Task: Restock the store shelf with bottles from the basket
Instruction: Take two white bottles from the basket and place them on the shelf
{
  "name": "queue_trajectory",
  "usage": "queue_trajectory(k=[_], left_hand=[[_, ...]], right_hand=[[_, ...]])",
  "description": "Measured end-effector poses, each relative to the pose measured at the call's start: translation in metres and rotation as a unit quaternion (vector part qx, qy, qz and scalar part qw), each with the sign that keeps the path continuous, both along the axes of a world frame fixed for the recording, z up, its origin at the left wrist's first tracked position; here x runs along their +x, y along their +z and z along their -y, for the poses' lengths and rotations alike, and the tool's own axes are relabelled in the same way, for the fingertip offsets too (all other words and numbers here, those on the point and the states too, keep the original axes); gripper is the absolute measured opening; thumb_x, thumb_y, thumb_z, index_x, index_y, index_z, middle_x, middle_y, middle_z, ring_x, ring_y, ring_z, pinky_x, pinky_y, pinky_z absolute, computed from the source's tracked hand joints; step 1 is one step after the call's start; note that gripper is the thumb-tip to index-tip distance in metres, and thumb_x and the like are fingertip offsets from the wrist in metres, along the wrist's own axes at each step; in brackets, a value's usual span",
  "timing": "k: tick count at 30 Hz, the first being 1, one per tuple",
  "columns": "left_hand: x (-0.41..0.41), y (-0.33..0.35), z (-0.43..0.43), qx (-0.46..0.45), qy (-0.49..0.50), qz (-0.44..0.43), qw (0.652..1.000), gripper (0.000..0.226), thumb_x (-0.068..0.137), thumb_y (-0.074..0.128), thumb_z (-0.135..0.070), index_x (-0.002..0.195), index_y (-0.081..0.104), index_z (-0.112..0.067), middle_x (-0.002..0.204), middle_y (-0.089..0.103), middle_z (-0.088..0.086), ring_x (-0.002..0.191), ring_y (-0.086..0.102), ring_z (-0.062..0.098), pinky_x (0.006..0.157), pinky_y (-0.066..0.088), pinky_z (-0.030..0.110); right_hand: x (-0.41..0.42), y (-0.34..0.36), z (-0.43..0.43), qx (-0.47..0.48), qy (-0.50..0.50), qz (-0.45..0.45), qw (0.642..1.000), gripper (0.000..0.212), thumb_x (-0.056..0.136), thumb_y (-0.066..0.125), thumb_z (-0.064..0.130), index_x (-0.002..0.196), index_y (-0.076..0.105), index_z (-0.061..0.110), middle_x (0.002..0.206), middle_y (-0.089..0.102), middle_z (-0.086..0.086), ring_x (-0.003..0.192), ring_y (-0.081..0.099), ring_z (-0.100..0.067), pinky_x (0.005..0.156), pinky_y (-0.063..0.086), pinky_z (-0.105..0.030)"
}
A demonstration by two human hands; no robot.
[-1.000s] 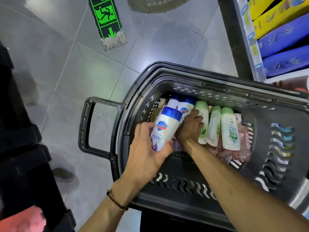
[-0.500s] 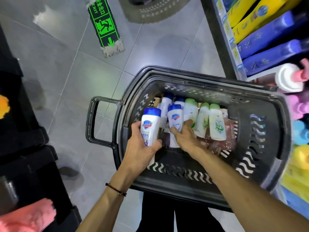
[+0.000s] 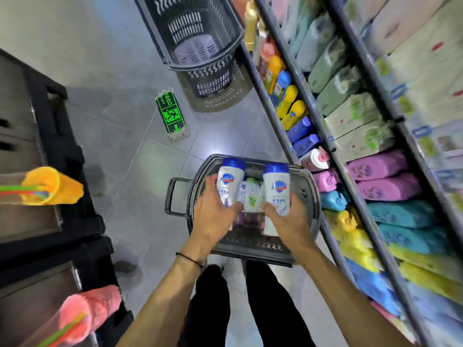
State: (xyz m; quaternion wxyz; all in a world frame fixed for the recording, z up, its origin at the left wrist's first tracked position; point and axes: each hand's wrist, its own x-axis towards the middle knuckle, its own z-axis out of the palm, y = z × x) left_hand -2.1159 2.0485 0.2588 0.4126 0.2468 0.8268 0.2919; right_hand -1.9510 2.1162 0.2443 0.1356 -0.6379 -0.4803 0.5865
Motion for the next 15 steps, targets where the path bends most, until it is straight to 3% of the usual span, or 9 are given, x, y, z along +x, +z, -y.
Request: queue_trajectory(k=[4,6,11,15], left_hand=[[0.011,0.086,-0.005,0.061,-0.017,-0.051,0.997,0.062,0.069,0.078,-0.026,0.117,0.04,-0.037,0.093,0.071,-0.004,0.075,0.068,0.02,0.068,0.059,0.041],[0.016,0.125,-0.009,0.094,-0.023,-0.06,0.993,0.064,0.07,0.078,-0.026,0.113,0.035,-0.046,0.094,0.069,-0.007,0.076,0.068,0.015,0.069,0.059,0.04],[0.026,0.204,-0.018,0.172,-0.065,-0.04,0.982,0.065,0.071,0.076,-0.028,0.123,0.04,-0.039,0.091,0.067,-0.011,0.075,0.068,0.009,0.067,0.061,0.044],[0.045,0.264,-0.026,0.24,-0.136,-0.039,0.96,0.067,0.064,0.065,-0.052,0.125,0.04,-0.039,0.092,0.067,-0.011,0.076,0.067,0.012,0.065,0.058,0.04]], right_hand=[[0.003,0.087,-0.001,0.037,-0.044,-0.053,0.997,0.027,0.088,0.076,0.015,0.11,0.061,0.014,0.093,0.072,-0.001,0.071,0.069,-0.002,0.061,0.053,-0.021],[0.007,0.131,0.002,0.056,-0.052,-0.082,0.994,0.027,0.091,0.073,0.015,0.114,0.06,0.015,0.096,0.073,-0.001,0.076,0.071,-0.004,0.062,0.053,-0.02],[0.021,0.219,0.013,0.168,-0.084,-0.057,0.981,0.033,0.091,0.073,0.021,0.12,0.057,0.016,0.101,0.071,0.0,0.085,0.07,-0.008,0.061,0.051,-0.016],[0.045,0.276,0.027,0.241,-0.161,-0.041,0.956,0.036,0.088,0.075,0.026,0.117,0.056,0.017,0.101,0.071,-0.003,0.085,0.068,-0.016,0.063,0.054,-0.023]])
